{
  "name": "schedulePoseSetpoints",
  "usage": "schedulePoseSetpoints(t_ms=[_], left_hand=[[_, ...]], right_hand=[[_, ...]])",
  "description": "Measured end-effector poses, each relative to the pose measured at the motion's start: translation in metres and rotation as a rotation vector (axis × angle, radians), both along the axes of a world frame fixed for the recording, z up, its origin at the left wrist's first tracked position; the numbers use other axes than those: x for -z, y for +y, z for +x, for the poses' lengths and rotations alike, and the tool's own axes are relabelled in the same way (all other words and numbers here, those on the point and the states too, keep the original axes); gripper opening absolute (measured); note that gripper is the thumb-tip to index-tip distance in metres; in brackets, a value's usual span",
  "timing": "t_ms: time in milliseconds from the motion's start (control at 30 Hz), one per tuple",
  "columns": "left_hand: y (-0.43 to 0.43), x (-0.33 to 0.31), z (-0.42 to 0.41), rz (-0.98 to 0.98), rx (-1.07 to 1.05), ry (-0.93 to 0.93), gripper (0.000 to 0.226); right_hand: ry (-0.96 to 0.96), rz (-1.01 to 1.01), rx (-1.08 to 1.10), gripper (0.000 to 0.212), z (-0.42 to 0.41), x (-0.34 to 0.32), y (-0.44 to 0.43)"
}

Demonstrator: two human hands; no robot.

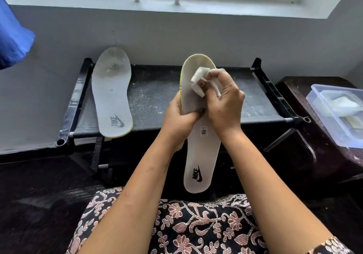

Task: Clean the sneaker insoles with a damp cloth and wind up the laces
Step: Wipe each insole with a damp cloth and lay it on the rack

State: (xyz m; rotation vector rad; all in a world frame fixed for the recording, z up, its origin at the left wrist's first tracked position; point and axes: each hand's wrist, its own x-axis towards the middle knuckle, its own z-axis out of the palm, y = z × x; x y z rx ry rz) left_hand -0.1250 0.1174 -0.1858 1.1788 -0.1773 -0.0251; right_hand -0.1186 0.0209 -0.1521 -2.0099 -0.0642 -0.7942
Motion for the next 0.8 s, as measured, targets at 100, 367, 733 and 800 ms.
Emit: schedulePoseSetpoints(t_ms=[100,367,733,800], left_hand=[[-0.003,0.002,-0.001,0.012,0.022,0.026,0.042],[-0.004,0.003,-0.002,0.112,0.039,0.04,0.034],[-0.008,0.006,-0.006,0.213,0.145,-0.026,0.049],[-0.006,0.004,-0.005,0.17,0.142,-0.016,0.055]], right_hand=[[0.076,0.0,0.071,0.008,0.004,-0.001,-0.005],[0.182,-0.225,-0.263,0.015,0.004,-0.009,-0.008],[-0.069,0.023,0.128,0.015,0.011,-0.017,-0.018],[-0.023,0.1,0.185,0.014,0.013,-0.016,-0.024]])
